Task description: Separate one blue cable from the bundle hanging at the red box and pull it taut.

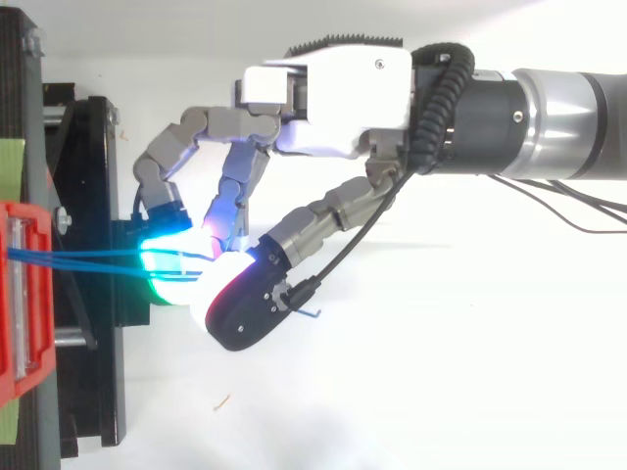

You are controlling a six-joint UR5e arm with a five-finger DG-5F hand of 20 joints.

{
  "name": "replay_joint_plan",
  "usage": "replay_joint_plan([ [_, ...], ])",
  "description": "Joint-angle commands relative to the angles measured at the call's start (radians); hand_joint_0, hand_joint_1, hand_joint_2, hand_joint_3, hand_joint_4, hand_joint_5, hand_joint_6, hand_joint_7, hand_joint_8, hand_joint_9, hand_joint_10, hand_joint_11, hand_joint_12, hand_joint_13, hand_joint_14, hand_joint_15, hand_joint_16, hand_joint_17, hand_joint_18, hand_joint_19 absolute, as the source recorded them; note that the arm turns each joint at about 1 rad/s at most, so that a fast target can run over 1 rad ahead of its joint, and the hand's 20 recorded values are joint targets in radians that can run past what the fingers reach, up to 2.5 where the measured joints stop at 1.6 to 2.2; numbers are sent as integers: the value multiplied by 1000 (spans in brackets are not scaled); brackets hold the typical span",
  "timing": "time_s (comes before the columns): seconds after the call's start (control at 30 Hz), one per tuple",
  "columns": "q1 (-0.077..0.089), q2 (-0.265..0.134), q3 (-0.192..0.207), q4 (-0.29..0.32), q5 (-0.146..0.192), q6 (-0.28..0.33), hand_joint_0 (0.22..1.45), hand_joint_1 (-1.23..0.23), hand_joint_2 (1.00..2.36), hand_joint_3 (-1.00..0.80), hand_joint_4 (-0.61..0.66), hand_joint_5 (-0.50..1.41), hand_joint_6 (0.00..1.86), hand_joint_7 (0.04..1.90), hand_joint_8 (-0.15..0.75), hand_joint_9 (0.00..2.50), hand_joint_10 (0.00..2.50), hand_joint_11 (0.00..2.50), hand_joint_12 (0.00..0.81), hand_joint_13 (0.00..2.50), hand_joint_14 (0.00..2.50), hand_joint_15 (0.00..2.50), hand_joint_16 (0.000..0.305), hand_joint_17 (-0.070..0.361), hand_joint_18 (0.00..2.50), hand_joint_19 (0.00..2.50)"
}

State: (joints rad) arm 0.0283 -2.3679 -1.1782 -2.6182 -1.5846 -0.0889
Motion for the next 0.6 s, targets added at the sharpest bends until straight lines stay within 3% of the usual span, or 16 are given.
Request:
replay_joint_plan([
  [0.0,-1,-1,0,3,0,0,754,-919,1000,-500,-41,-170,937,1116,294,1210,13,976,334,1087,20,636,37,84,1039,588],
  [0.2,-1,-1,0,-2,0,0,716,-932,1000,-500,-19,-155,931,1189,306,1262,14,1002,327,1100,22,650,37,83,1062,601],
  [0.57,-1,-1,0,-2,0,0,542,-909,1000,-500,69,-105,868,1124,311,1299,15,969,339,1120,21,669,39,87,1074,620],
])
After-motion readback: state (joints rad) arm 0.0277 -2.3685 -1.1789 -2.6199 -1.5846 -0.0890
